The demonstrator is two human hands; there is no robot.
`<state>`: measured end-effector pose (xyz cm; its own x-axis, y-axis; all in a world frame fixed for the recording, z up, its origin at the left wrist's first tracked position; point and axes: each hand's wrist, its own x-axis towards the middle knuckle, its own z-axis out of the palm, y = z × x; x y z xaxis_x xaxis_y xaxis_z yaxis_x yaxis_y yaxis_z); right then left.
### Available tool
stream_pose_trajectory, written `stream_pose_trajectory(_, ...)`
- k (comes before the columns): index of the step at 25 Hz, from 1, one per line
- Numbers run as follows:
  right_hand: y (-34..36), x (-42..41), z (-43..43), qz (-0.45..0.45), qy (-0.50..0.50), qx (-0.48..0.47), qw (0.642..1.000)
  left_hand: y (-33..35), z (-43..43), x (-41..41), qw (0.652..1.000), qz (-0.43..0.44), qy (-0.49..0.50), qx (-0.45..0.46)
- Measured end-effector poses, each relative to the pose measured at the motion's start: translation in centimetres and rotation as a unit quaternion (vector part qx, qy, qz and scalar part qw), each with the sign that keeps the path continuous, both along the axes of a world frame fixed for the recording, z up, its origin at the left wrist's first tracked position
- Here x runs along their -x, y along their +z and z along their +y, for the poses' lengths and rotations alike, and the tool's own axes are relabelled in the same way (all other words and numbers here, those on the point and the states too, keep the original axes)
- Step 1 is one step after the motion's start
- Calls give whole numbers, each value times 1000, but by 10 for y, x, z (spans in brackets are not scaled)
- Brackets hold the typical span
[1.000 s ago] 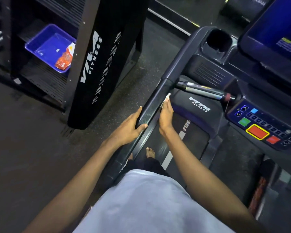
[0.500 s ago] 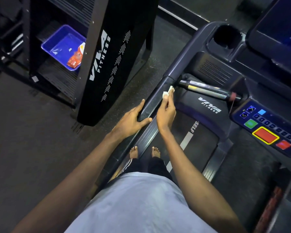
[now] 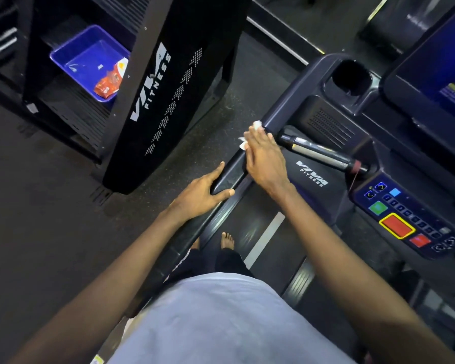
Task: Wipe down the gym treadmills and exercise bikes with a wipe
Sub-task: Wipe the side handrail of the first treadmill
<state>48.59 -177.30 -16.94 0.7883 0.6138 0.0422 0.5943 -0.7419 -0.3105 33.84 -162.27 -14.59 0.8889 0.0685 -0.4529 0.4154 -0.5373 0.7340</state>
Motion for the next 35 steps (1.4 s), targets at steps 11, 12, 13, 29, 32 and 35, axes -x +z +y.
stream_pose_trajectory(11, 33, -21, 88, 48, 108, 438, 891, -22, 19, 4, 997, -13, 15, 77)
stream_pose_trajectory(12, 31, -25, 90, 59, 97, 442, 890, -23, 21, 3, 996, -13, 16, 82)
stream_pose_trajectory(13, 30, -26, 87, 58, 93, 436, 893, -25, 22, 3, 996, -11, 16, 88)
stream_pose_trajectory(29, -6, 48, 2, 101, -231, -149, 956, -19, 37, -28, 993, 4, -84, 84)
stream_pose_trajectory(32, -8, 44, 15, 171, -350, -214, 896, -23, 39, -32, 990, 14, -100, 95)
stream_pose_trajectory(35, -18, 35, 15, 233, -393, -320, 830, -32, 40, -36, 988, 23, -111, 101)
